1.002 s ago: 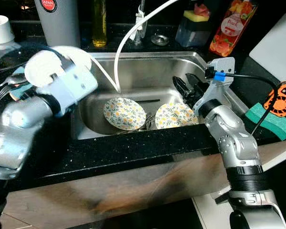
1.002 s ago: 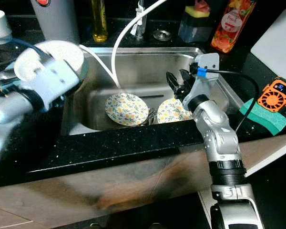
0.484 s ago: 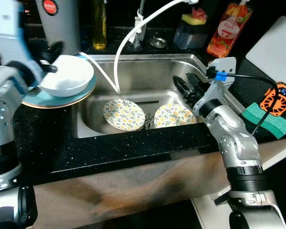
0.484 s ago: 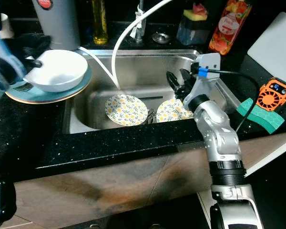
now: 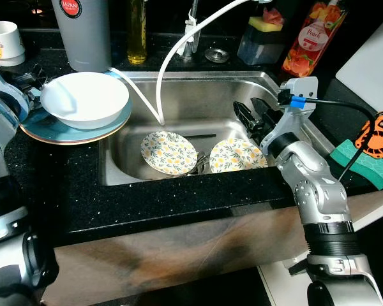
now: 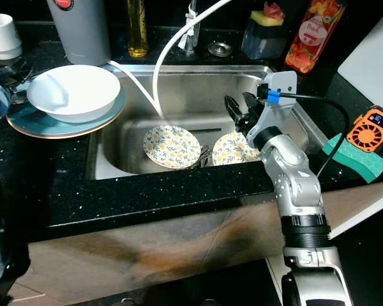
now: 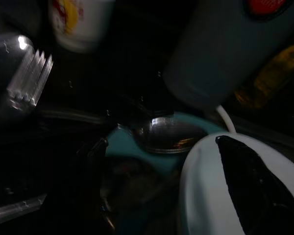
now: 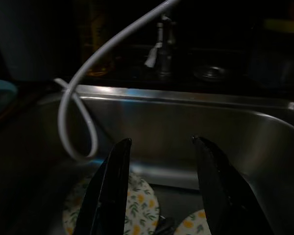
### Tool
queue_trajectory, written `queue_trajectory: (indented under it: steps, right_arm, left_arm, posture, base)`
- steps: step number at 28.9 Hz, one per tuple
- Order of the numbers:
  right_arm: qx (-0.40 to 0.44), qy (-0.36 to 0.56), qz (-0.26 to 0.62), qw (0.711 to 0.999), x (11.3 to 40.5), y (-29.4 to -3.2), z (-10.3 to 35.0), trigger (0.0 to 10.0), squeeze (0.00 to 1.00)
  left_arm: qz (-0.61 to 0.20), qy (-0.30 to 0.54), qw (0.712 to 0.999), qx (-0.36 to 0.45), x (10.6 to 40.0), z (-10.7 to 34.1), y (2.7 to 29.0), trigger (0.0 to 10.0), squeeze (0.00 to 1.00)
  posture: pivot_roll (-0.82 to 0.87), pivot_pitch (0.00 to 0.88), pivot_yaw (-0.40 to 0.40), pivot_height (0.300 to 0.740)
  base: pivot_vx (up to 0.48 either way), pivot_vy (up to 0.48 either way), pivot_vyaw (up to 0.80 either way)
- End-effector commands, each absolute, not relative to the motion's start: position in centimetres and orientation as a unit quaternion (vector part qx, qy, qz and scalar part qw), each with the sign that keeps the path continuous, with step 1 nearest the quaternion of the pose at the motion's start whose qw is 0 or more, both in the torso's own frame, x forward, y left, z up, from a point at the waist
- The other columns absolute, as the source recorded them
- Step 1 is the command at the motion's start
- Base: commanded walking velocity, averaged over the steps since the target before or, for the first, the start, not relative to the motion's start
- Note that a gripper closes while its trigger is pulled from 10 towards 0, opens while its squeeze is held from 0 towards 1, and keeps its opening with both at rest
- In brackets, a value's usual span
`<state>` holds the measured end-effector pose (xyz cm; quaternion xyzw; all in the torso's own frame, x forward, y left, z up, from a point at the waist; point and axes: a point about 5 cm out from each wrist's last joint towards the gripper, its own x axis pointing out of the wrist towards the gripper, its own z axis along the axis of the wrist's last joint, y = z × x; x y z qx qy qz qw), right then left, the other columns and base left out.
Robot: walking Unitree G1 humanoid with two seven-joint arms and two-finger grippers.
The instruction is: Kitchen organization
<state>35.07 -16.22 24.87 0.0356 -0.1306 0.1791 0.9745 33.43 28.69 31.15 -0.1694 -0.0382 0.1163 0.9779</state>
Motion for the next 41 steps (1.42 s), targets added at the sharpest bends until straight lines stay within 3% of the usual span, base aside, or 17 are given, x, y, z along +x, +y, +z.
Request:
queue_trajectory:
  steps: [1,8,9,10,11,17,22,27,28,29,33,35,41]
  right_arm:
    - [0.033,-0.128,0.178,0.975,34.9,-16.4,24.8,10.0,0.00]
    - [0.032,-0.129,0.180,0.975,34.9,-16.3,24.8,10.0,0.00]
    - [0.032,-0.130,0.180,0.975,34.9,-16.3,24.8,10.0,0.00]
    - [0.032,-0.130,0.180,0.975,34.9,-16.3,24.8,10.0,0.00]
    - [0.032,-0.130,0.179,0.975,34.9,-16.3,24.8,10.0,0.00]
    - [0.032,-0.131,0.176,0.975,34.8,-16.5,24.8,10.0,0.00]
    - [0.033,-0.133,0.177,0.975,34.8,-16.5,24.9,10.0,0.00]
    - [0.077,-0.167,0.188,0.965,34.8,-16.1,26.1,10.0,0.00]
    - [0.112,-0.182,0.194,0.957,34.6,-16.0,26.7,10.0,0.00]
    - [0.139,-0.192,0.199,0.951,34.6,-16.0,27.2,10.0,0.00]
    - [0.201,-0.213,0.212,0.932,34.5,-15.8,28.3,10.0,0.00]
    - [0.266,-0.222,0.240,0.907,34.3,-15.3,29.3,10.0,0.00]
    - [0.307,-0.211,0.302,0.878,33.7,-13.8,29.7,10.0,0.00]
  left_arm:
    - [0.076,-0.013,0.971,-0.227,34.1,30.8,27.7,10.0,0.00]
    - [0.014,0.058,0.962,-0.268,35.0,29.6,26.1,10.0,0.00]
    - [0.018,0.079,0.962,-0.261,35.1,29.0,26.1,8.9,0.00]
    - [0.018,0.079,0.962,-0.261,35.1,29.0,26.1,8.9,0.00]
    - [0.030,0.099,0.961,-0.255,35.1,28.4,26.2,0.0,0.00]
    - [0.081,0.102,0.959,-0.253,34.9,28.1,27.3,0.0,0.00]
    - [0.069,0.058,0.959,-0.267,34.7,29.7,27.2,0.0,0.00]
    - [0.008,-0.047,0.972,-0.232,33.9,33.0,26.0,0.0,0.00]
    - [-0.012,-0.069,0.978,-0.194,33.6,33.5,25.2,6.9,0.00]
    - [-0.028,-0.080,0.982,-0.170,33.4,33.8,24.6,10.0,0.00]
    - [-0.051,-0.105,0.984,-0.136,33.1,34.1,23.1,10.0,0.00]
    - [-0.071,-0.160,0.984,-0.013,32.6,34.6,20.9,10.0,0.00]
    - [-0.113,-0.212,0.966,0.090,32.1,34.1,17.8,10.0,0.00]
  posture:
    - [0.16,0.087,-0.071,0.740]
    - [0.15,0.080,-0.065,0.740]
    - [0.15,0.076,-0.062,0.740]
    - [0.15,0.076,-0.062,0.740]
    - [0.15,0.074,-0.058,0.740]
    - [0.15,0.071,-0.057,0.740]
    - [0.15,0.073,-0.062,0.740]
    - [0.15,0.076,-0.064,0.740]
    - [0.15,0.077,-0.065,0.740]
    - [0.15,0.077,-0.065,0.740]
    - [0.15,0.078,-0.064,0.740]
    - [0.15,0.079,-0.066,0.740]
    - [0.15,0.079,-0.066,0.740]
  base:
    - [0.000,0.000,0.00]
    - [0.000,0.000,0.00]
    - [0.000,0.000,0.00]
    - [0.000,0.000,0.00]
    - [0.000,0.000,0.00]
    - [0.000,0.000,0.00]
    - [0.000,0.000,0.00]
    - [0.000,0.000,0.00]
    - [0.000,0.000,0.00]
    - [0.000,0.000,0.00]
    - [0.000,0.000,0.00]
    - [0.000,0.000,0.00]
    - [0.000,0.000,0.00]
